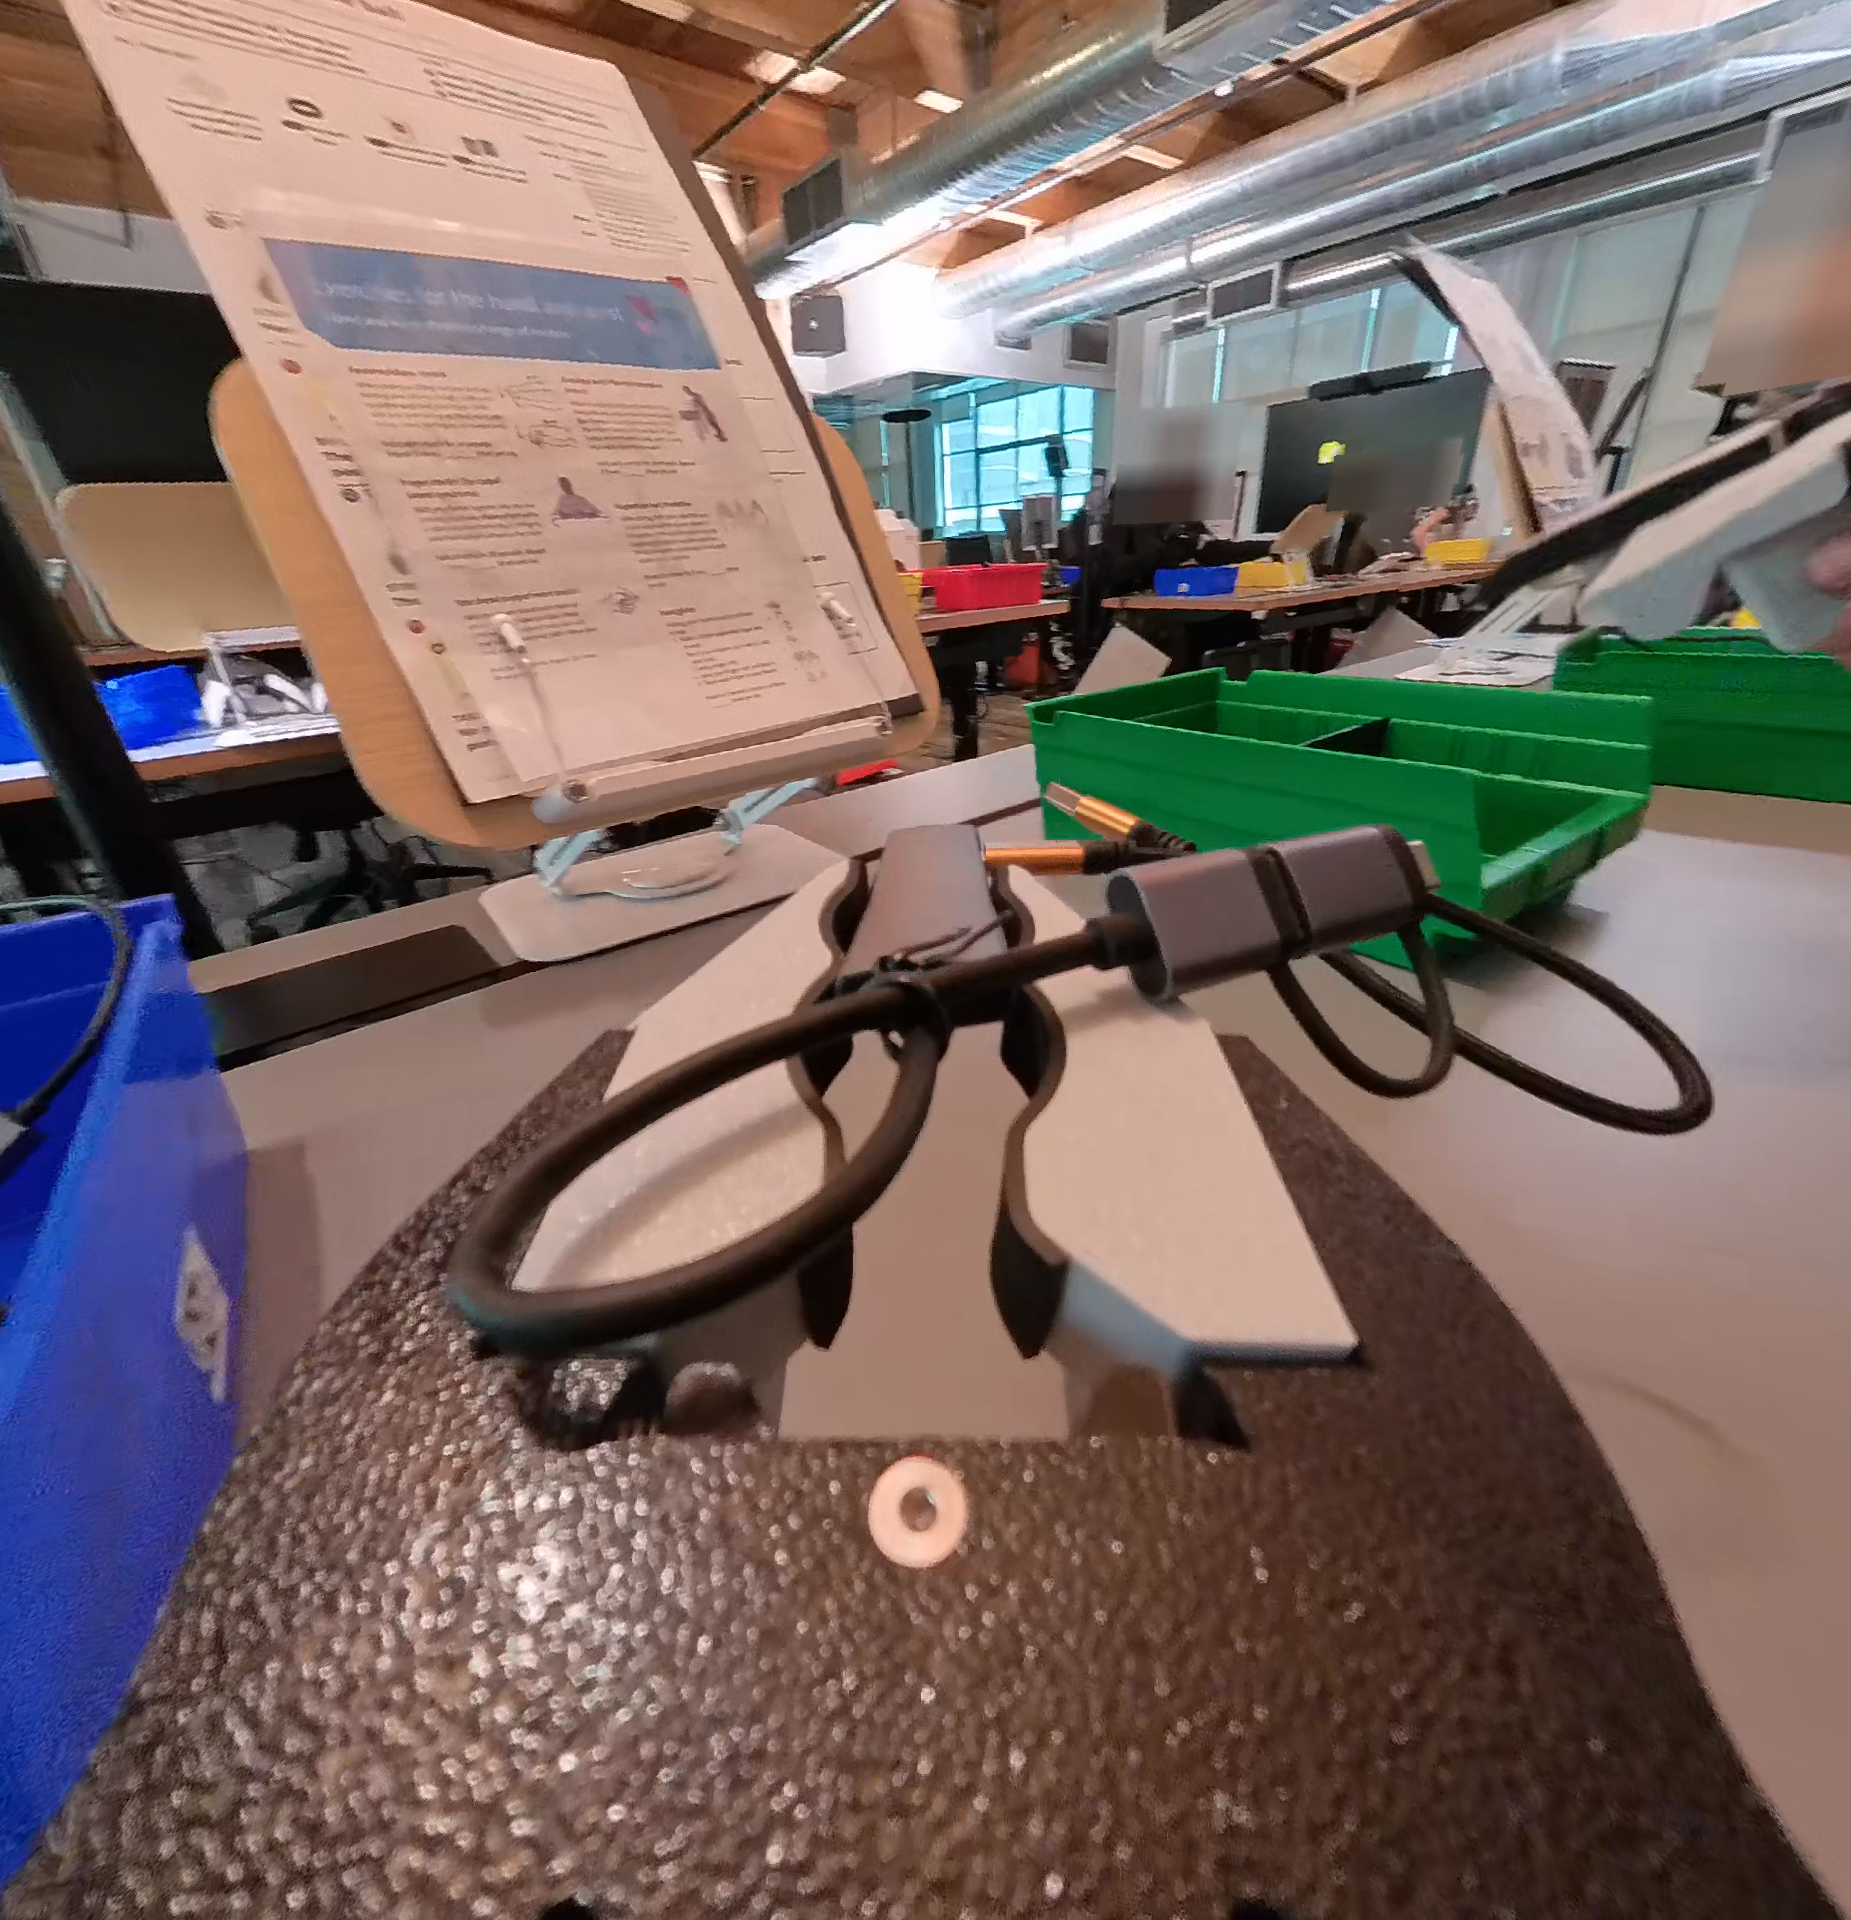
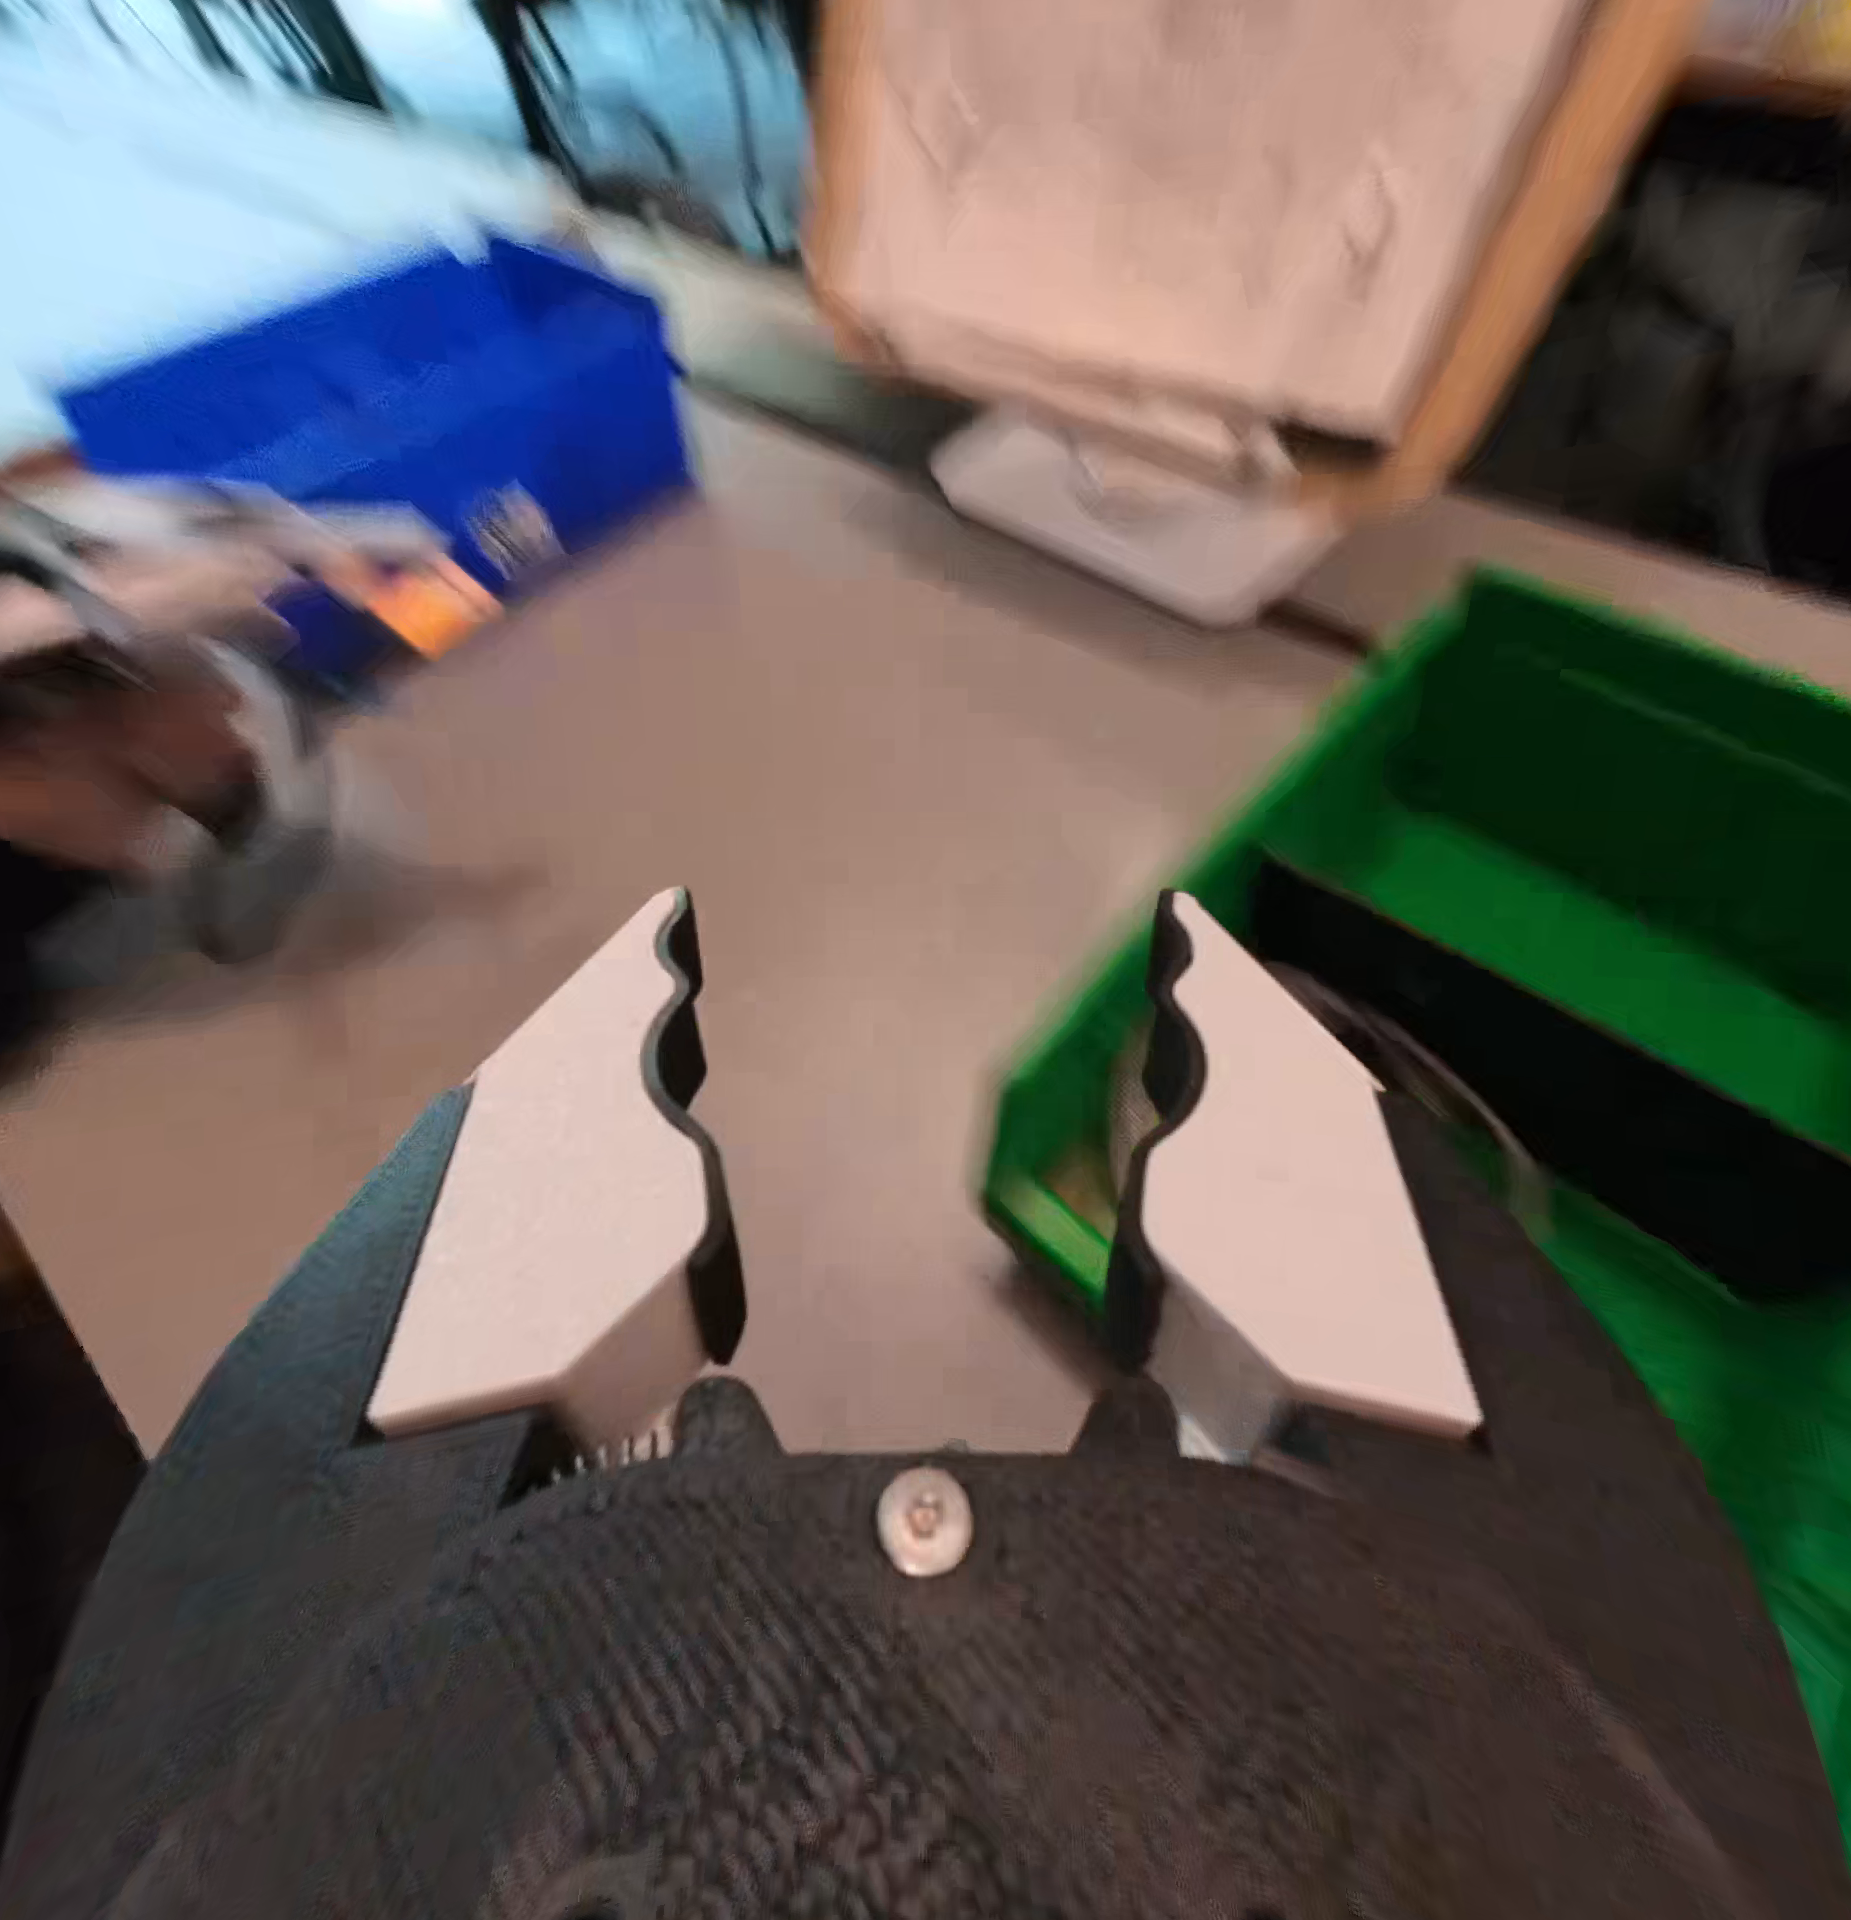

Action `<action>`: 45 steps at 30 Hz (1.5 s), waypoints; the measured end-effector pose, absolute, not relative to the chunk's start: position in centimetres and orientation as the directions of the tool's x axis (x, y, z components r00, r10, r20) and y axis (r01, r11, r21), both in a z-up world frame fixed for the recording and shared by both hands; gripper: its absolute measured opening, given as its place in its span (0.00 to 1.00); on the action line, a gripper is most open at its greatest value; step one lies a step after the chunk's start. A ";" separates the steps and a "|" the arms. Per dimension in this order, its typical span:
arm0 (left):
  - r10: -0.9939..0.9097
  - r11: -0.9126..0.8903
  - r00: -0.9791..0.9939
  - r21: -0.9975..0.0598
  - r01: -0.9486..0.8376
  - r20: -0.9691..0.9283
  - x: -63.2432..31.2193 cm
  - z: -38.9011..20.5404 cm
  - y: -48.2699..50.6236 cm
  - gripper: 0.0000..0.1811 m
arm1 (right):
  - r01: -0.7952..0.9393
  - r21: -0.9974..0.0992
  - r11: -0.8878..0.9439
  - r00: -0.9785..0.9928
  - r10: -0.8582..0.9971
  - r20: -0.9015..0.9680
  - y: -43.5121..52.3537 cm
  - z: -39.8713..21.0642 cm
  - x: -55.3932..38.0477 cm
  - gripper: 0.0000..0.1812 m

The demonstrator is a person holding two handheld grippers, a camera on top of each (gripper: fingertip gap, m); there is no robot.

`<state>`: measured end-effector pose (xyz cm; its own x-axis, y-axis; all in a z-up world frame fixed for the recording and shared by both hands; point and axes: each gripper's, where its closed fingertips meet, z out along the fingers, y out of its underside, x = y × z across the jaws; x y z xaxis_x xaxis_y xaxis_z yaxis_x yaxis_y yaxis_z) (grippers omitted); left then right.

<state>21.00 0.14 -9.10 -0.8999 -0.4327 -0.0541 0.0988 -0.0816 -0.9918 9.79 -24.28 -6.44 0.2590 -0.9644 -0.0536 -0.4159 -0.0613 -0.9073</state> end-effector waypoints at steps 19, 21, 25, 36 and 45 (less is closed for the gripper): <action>-0.416 -0.022 -0.846 -0.927 0.375 -0.332 17.4 -8.4 -2.0 0.12 | -0.044 -0.997 0.061 0.449 -0.891 -0.074 -4.2 -9.2 16.8 0.22; -0.423 -0.013 -0.847 -0.933 0.360 -0.321 17.5 -8.6 -2.2 0.12 | -0.016 -0.997 0.074 0.448 -0.891 -0.073 -4.2 -9.3 16.7 0.14; -0.436 -0.005 -0.849 -0.942 0.334 -0.299 17.5 -9.0 -2.6 0.12 | 0.018 -0.999 0.034 0.408 -0.913 -0.024 -4.4 -9.7 16.8 0.09; -0.440 -0.035 -0.872 -0.967 0.253 -0.212 17.7 -9.4 -2.9 0.12 | 0.020 -0.991 0.132 0.345 -0.931 -0.117 -4.8 -10.2 17.4 0.06; -0.465 0.008 -0.859 -0.971 0.237 -0.214 17.6 -9.7 -3.0 0.13 | -0.039 -0.999 0.029 0.339 -0.940 -0.041 -5.0 -10.5 17.2 0.06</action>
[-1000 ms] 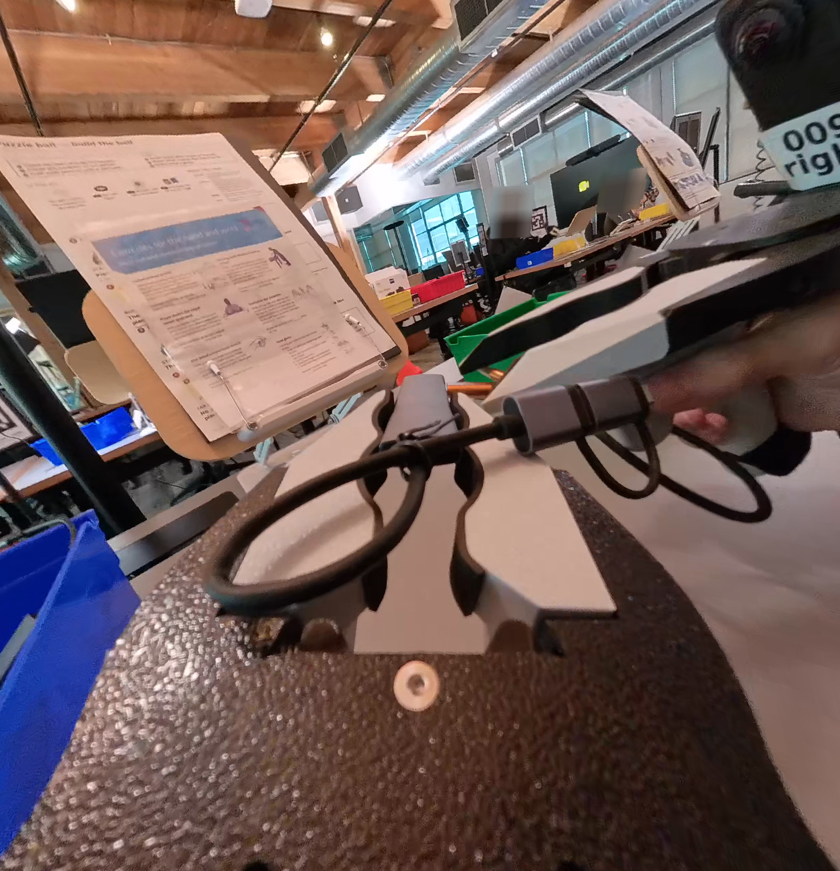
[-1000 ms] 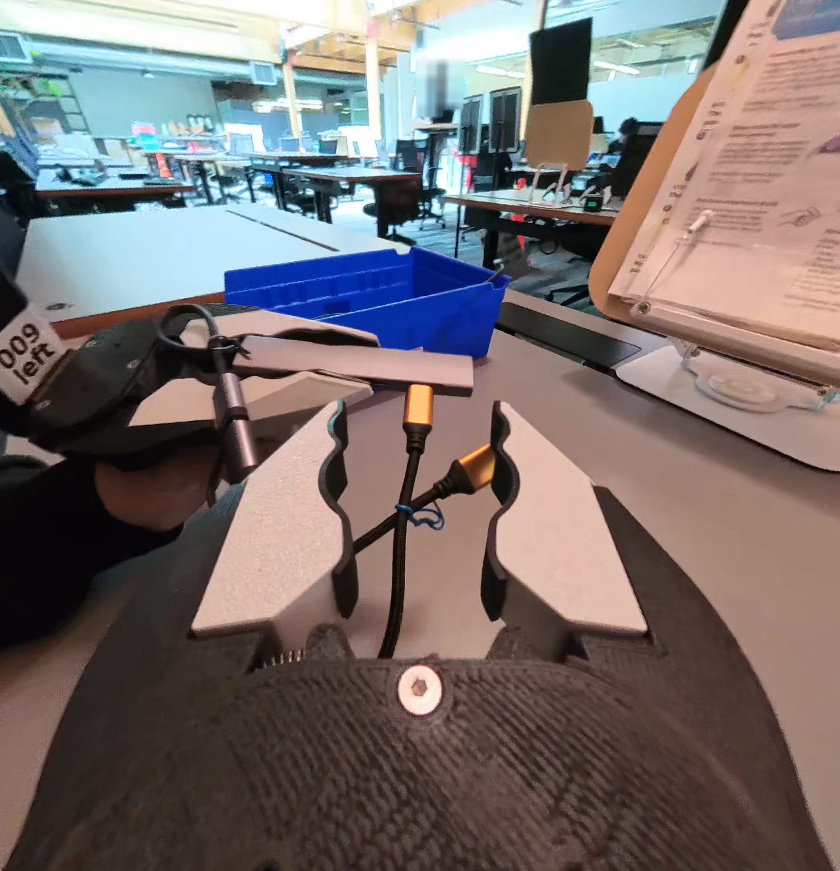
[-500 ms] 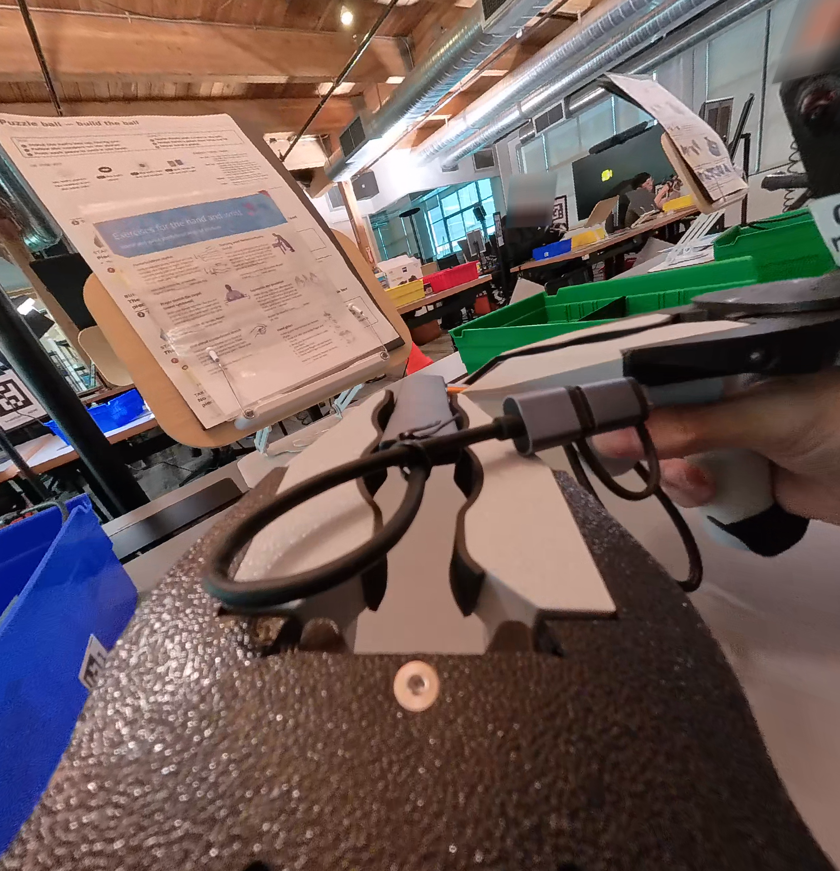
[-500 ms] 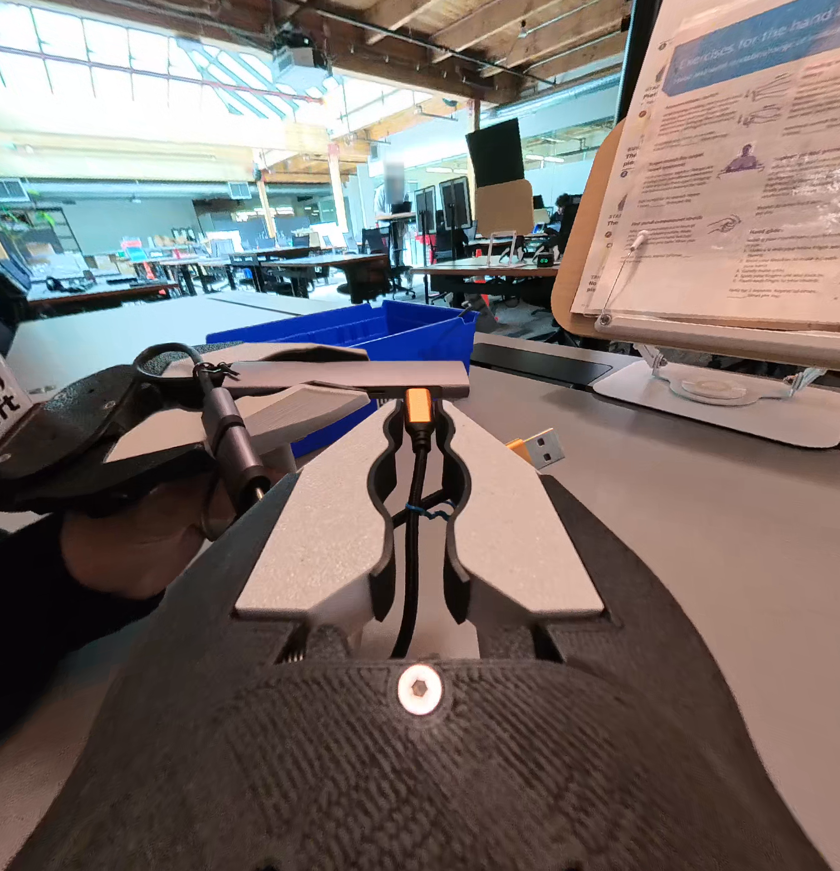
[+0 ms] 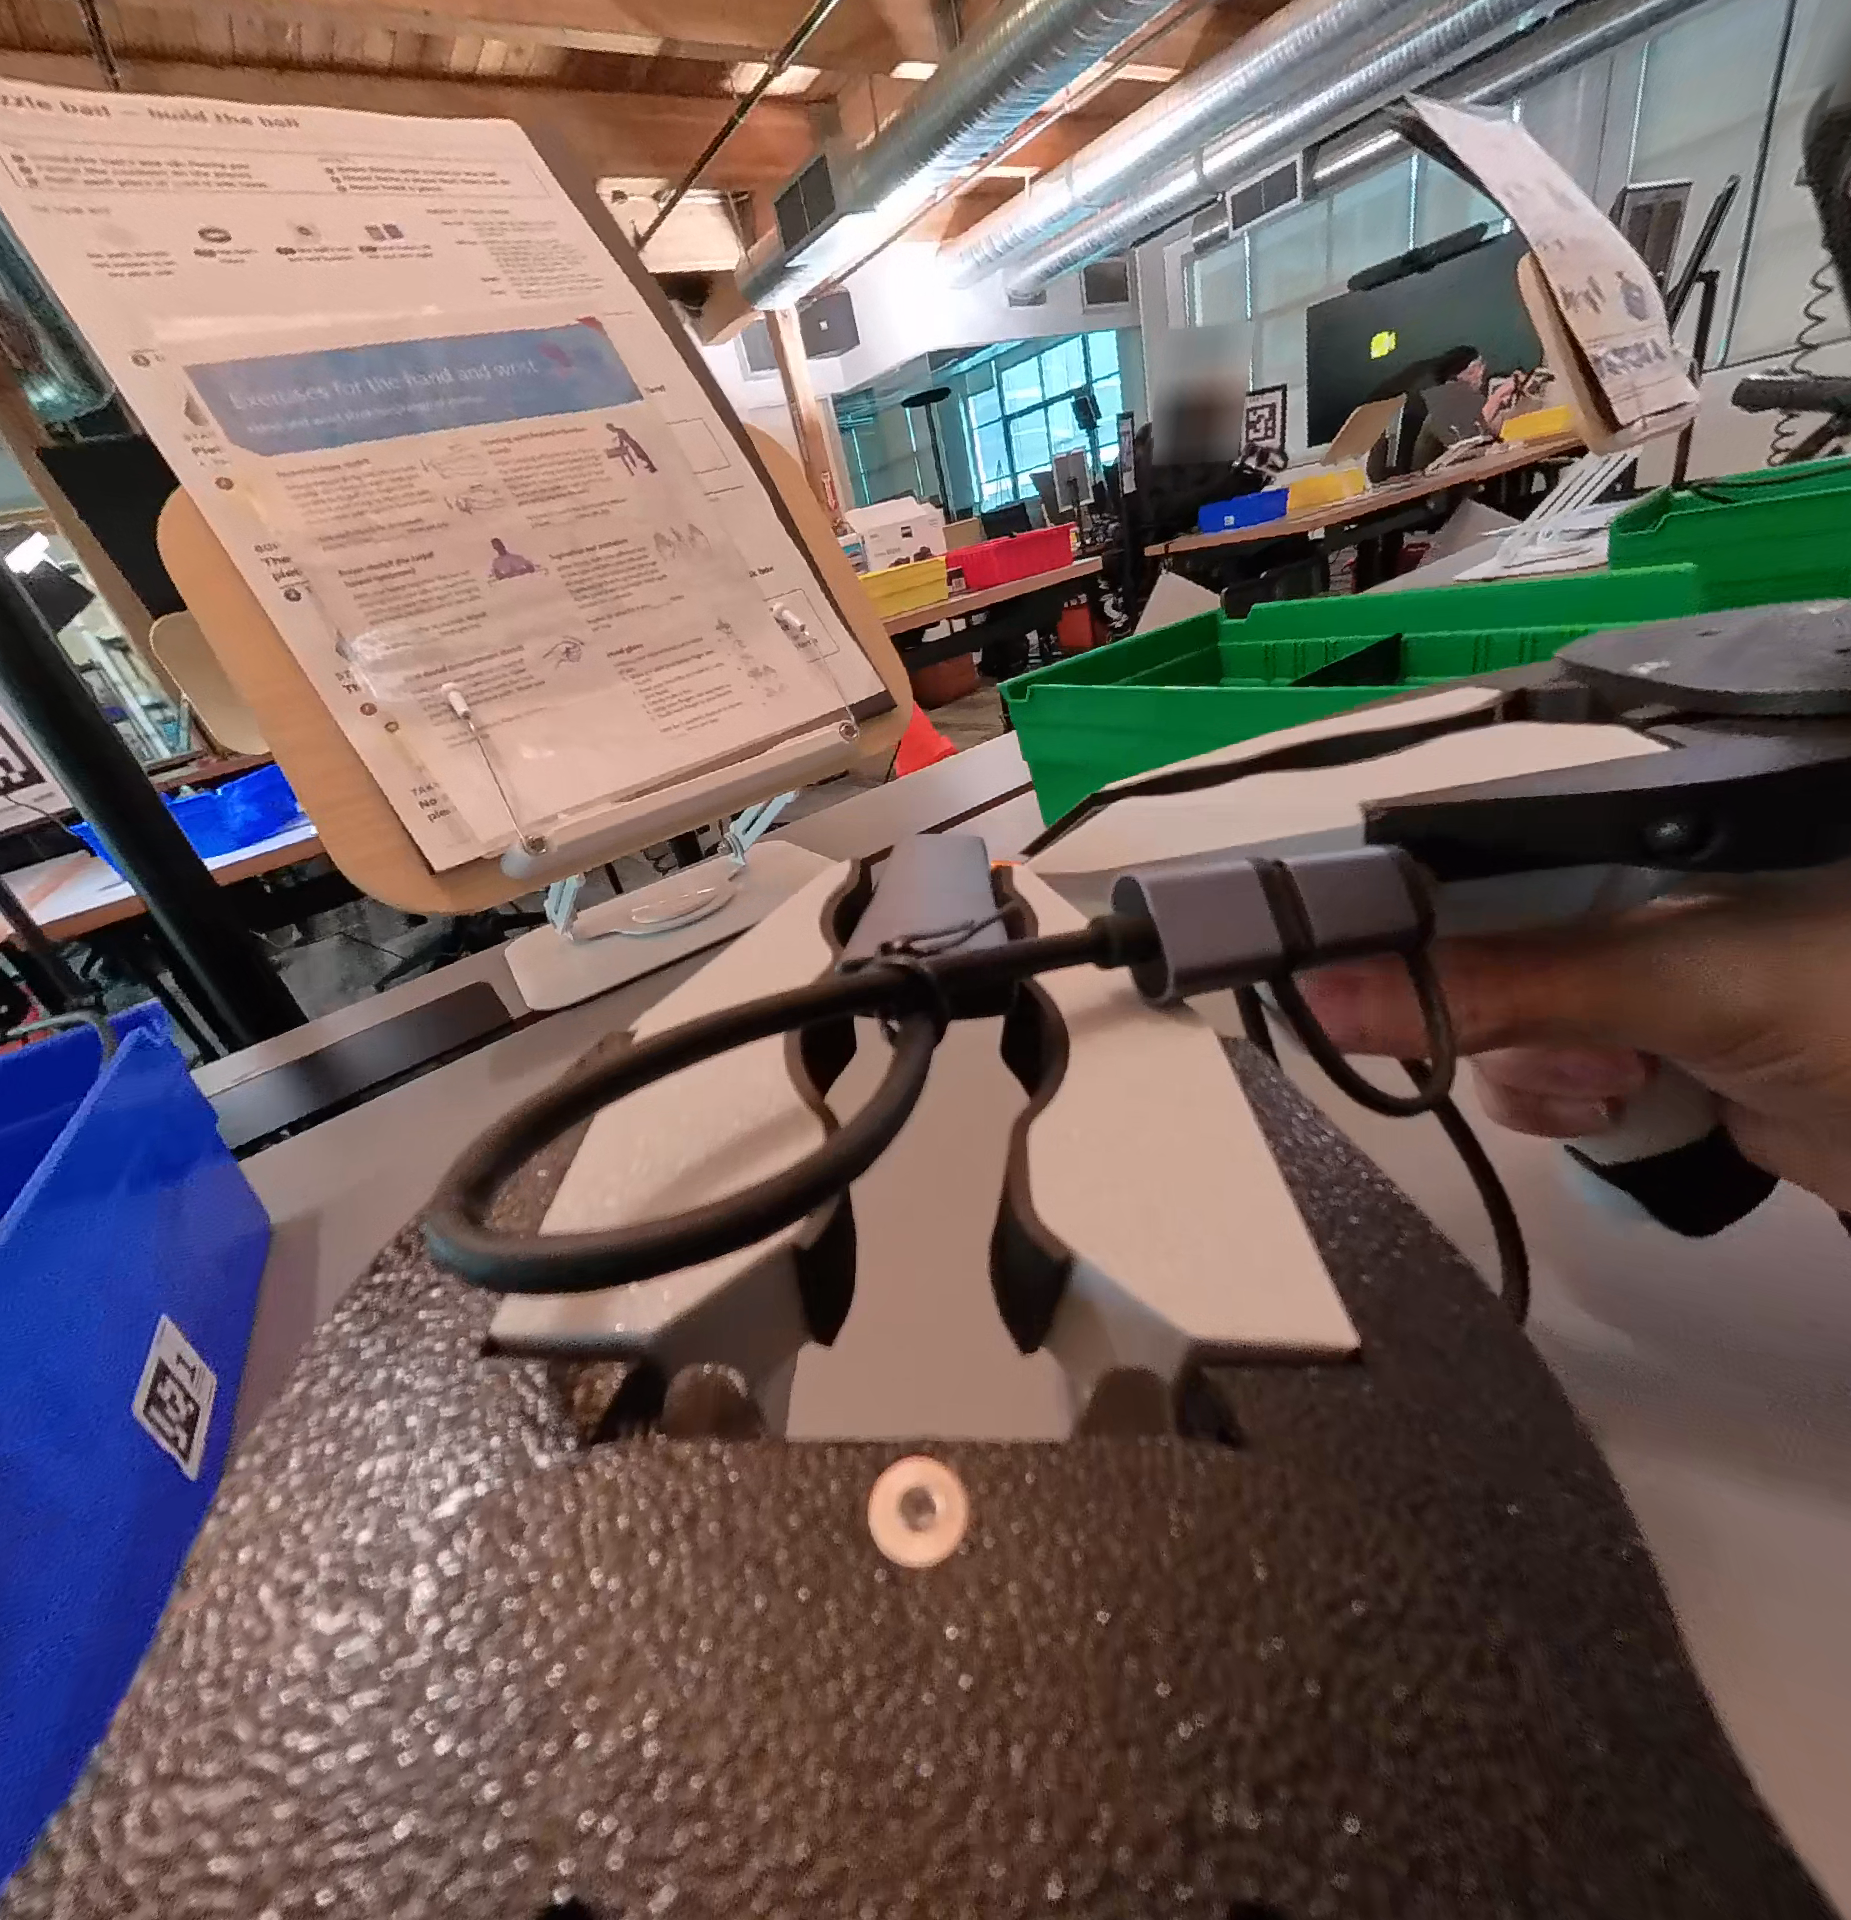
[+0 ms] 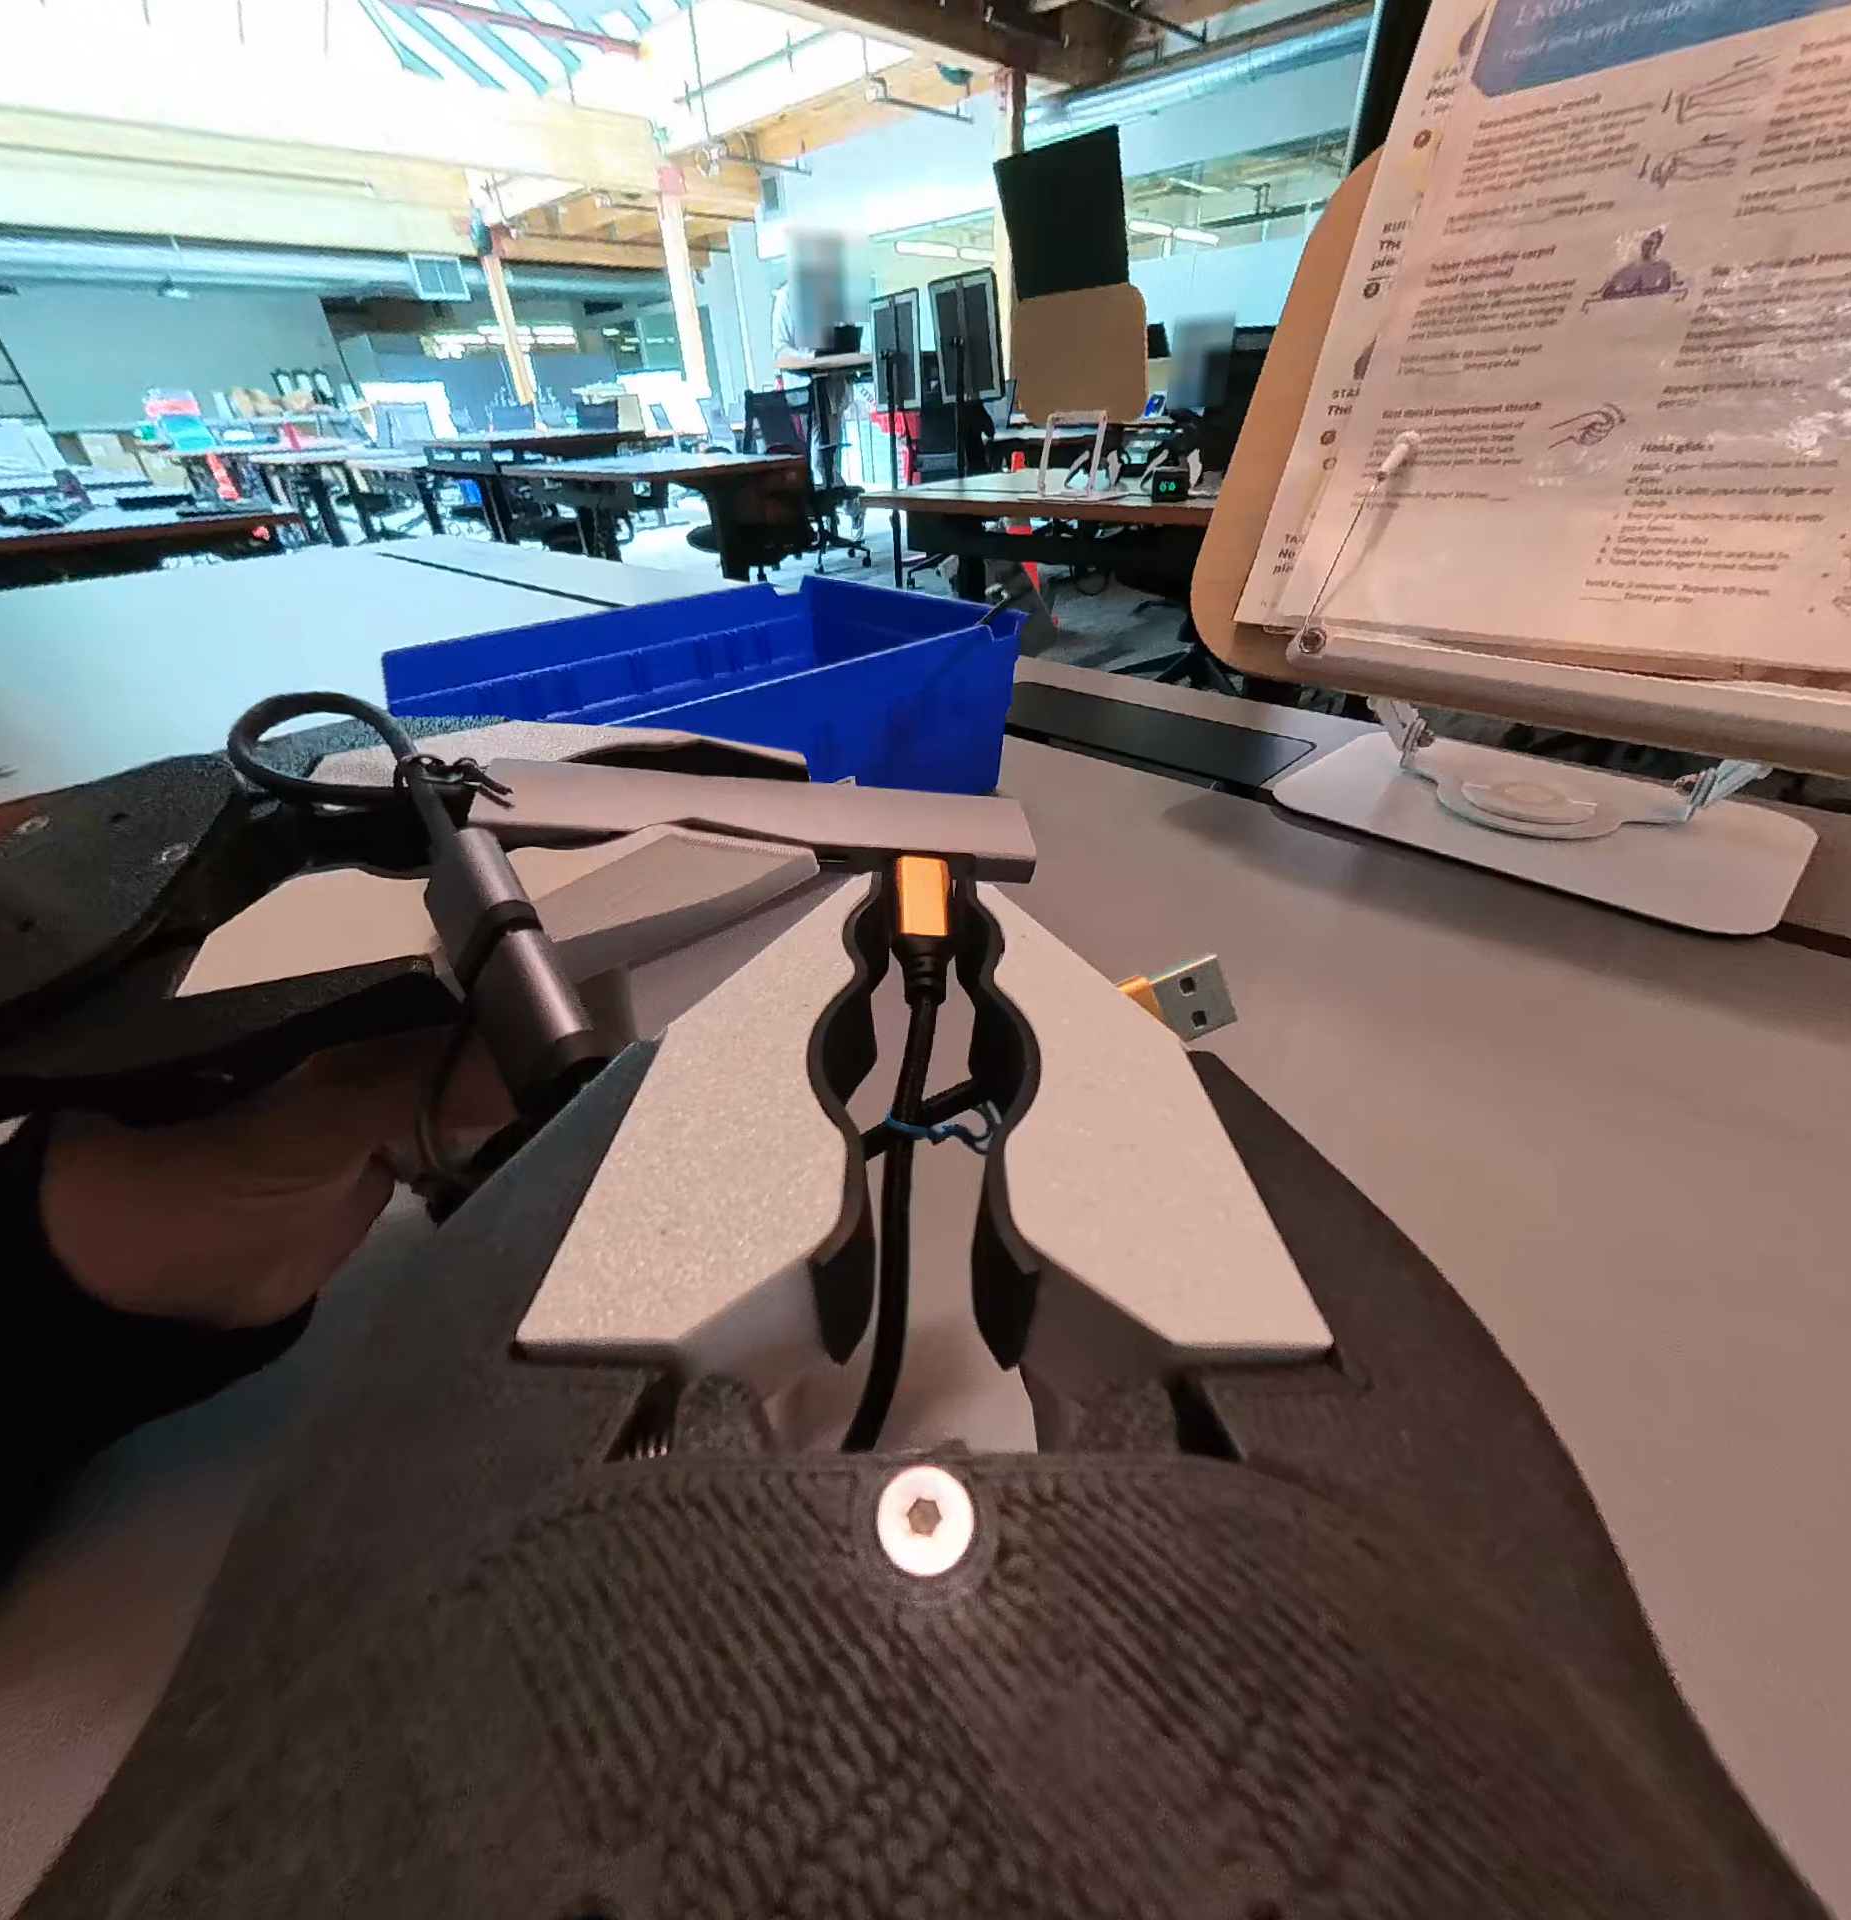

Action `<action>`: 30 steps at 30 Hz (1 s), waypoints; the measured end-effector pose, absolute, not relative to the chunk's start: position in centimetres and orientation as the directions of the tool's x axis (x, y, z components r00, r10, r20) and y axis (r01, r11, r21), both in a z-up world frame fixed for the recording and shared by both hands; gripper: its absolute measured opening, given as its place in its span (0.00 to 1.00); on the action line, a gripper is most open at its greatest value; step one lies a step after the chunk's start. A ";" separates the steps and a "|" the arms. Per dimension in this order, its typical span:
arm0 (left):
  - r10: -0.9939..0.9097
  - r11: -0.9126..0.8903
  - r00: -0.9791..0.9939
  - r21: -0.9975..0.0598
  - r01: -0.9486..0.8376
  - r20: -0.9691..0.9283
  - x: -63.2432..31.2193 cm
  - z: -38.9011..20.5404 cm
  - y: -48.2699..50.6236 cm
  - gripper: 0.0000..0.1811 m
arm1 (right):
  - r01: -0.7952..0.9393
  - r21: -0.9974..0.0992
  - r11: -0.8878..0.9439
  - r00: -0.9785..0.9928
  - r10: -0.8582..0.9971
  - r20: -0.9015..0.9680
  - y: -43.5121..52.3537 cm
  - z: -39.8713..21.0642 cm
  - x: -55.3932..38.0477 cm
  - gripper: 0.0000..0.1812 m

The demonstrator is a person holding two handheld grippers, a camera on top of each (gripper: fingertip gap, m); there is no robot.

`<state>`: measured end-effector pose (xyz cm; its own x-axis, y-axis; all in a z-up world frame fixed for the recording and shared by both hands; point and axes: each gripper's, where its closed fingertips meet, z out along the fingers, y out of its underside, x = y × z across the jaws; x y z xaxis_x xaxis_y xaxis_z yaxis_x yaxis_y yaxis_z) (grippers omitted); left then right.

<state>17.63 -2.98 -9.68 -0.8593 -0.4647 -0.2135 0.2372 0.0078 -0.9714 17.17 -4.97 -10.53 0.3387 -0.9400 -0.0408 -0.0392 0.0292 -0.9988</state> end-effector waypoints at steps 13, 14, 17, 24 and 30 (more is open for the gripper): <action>-0.444 0.068 -0.828 -0.935 0.349 -0.342 15.5 -8.3 -4.0 0.13 | -0.063 -0.998 -0.002 0.390 -0.920 -0.023 -6.0 -9.2 15.0 0.06; -0.440 0.069 -0.830 -0.935 0.349 -0.342 15.4 -8.2 -4.1 0.13 | -0.068 -0.998 -0.003 0.390 -0.921 -0.024 -6.0 -9.2 14.9 0.06; -0.563 0.090 -0.765 -0.943 0.320 -0.313 17.2 -7.9 -2.9 0.13 | -0.108 -0.988 -0.111 0.409 -0.911 0.058 -5.7 -10.1 14.2 0.06; -0.505 -0.033 -0.834 -0.961 0.273 -0.220 17.4 -6.1 -1.7 0.12 | 0.020 -0.999 -0.025 0.171 -0.985 0.028 -13.7 -6.3 13.0 0.06; -0.395 -0.007 -0.885 -0.962 0.273 -0.248 15.4 -7.9 -4.2 0.12 | 0.045 -0.973 -0.226 -0.288 -0.936 0.204 -31.0 0.8 9.7 0.06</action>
<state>15.35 -4.21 -7.88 -0.8846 -0.3946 -0.2484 0.2733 -0.0073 -0.9619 9.70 -30.96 0.77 -0.2878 -0.9357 0.2043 0.0448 -0.2262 -0.9731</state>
